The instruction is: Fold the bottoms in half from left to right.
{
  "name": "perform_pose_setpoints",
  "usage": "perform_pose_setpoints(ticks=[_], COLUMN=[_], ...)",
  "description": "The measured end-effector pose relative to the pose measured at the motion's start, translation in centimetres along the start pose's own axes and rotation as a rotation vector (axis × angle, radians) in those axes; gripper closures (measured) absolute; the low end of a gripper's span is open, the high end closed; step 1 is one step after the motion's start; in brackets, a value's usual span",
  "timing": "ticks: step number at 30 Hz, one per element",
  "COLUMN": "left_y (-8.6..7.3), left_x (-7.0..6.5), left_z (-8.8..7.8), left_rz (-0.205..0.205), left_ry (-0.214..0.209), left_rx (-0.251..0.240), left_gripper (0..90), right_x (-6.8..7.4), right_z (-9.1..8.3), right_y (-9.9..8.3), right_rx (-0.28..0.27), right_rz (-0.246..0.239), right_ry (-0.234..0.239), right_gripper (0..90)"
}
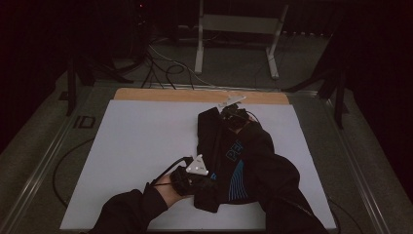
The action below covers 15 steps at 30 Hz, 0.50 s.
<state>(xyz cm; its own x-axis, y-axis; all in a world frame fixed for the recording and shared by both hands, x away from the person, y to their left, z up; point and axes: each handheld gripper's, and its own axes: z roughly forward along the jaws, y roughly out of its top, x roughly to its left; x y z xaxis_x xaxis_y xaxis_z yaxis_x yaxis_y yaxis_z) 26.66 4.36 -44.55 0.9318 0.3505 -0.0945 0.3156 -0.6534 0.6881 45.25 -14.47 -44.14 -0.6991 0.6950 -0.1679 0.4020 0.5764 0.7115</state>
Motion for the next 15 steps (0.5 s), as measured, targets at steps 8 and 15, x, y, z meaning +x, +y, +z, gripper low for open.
perform_pose_setpoints(ticks=[8,15], left_y=[1.5,2.6], left_x=[-0.3,-0.6], left_z=[0.5,1.1], left_rz=[0.022,0.036], left_ry=[-0.01,-0.014], left_rx=[-0.011,-0.027], left_gripper=[85.1,85.1], right_x=[-1.1,-2.3], right_z=[-0.7,-1.6], right_y=[-0.7,-1.5], right_rx=[-0.004,0.002], right_rz=[0.012,0.028], right_ry=[-0.012,-0.033], right_gripper=[89.4,89.4])
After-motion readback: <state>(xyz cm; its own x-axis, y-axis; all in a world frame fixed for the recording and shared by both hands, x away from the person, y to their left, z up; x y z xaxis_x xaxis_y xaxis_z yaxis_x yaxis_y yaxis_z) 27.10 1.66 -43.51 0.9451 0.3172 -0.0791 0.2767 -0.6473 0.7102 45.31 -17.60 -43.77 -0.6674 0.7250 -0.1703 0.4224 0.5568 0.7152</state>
